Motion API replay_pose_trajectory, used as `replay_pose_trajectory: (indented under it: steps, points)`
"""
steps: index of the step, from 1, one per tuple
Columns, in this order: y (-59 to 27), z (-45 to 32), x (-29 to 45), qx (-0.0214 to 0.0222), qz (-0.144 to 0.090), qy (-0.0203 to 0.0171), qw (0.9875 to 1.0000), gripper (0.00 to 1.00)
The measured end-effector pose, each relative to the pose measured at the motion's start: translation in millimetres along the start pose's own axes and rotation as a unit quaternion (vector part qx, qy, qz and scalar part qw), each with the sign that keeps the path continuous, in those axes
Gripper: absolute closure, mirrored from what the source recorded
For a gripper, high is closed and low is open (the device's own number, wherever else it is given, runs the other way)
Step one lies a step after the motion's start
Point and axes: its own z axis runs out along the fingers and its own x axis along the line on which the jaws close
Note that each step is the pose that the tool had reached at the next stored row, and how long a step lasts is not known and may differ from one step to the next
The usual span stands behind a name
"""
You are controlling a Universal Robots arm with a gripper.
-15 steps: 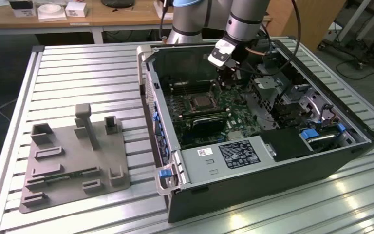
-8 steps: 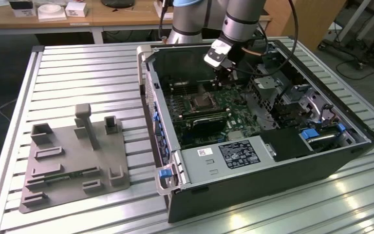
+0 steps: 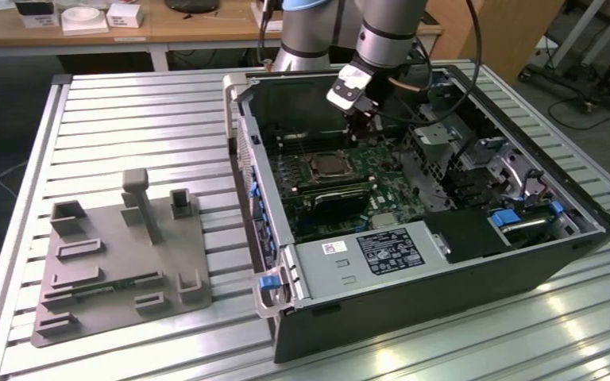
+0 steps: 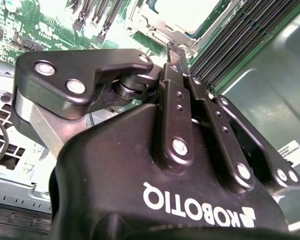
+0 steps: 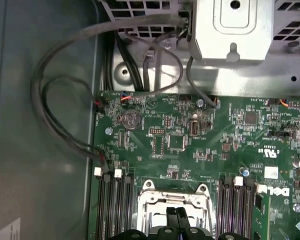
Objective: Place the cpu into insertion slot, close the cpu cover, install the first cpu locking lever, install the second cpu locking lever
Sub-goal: 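Close the cpu cover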
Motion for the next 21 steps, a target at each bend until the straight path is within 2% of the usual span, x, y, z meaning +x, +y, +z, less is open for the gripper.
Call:
replay_pose_trajectory:
  steps: [8, 15, 21]
  points:
    - [-8.6, 3.5, 0.4, 0.0000, -0.001, 0.0001, 1.0000, 0.90]
    - [-11.8, 14.3, 0.2, 0.0000, -0.002, 0.0001, 1.0000, 0.90]
    - [-18.6, 16.1, 0.5, 0.0000, -0.002, 0.0001, 1.0000, 0.90]
